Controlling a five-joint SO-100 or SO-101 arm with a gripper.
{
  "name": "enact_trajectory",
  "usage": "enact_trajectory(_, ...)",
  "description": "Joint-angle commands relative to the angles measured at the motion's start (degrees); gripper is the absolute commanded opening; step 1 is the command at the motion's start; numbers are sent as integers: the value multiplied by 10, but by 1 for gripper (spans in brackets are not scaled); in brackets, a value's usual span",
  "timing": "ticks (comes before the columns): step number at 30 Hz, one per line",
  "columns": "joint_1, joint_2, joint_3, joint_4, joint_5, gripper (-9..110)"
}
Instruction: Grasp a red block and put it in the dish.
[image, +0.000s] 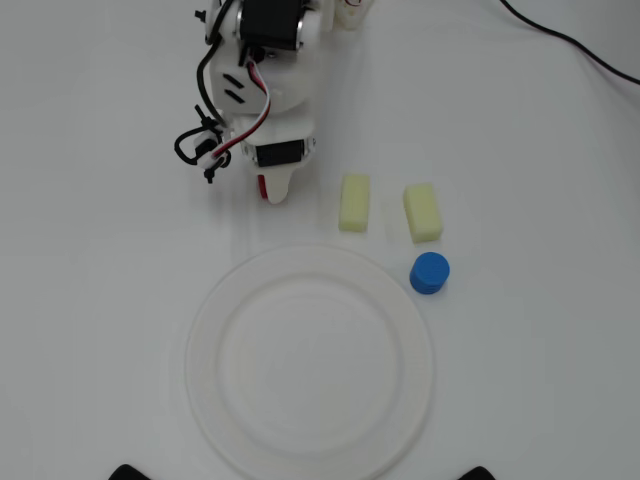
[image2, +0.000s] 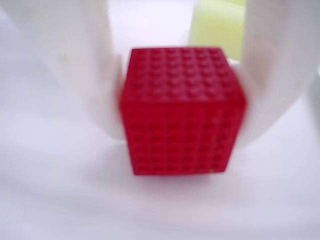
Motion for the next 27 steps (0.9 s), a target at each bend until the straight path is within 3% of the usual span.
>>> enact_trajectory(1,6,69,-21,-34,-5,0)
enact_trajectory(13,-27,139,-7,-252,-58,0)
enact_trajectory(27,-85,-69,-172,-261,-17,0)
